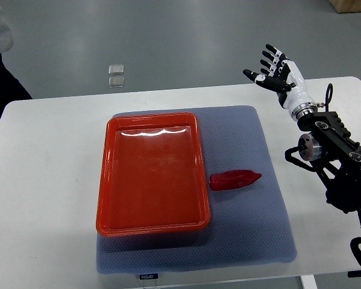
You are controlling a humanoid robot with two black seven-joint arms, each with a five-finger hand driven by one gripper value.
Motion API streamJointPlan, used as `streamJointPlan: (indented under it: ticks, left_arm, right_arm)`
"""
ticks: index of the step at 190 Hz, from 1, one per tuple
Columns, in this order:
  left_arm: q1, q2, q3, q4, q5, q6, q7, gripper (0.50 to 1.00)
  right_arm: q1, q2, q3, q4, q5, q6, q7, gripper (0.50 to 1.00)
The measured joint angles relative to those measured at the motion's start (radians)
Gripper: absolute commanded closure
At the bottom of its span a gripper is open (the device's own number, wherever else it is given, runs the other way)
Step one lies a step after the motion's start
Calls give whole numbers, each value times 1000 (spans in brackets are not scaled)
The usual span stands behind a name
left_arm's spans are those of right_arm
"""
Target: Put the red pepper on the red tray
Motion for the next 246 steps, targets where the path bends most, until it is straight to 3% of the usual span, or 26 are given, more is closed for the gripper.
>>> streamJointPlan:
  ticks: [246]
  left_arm:
    - [-4,0,-1,4,0,0,0,500]
  right_arm:
    - [16,-1,14,1,9,5,11,581]
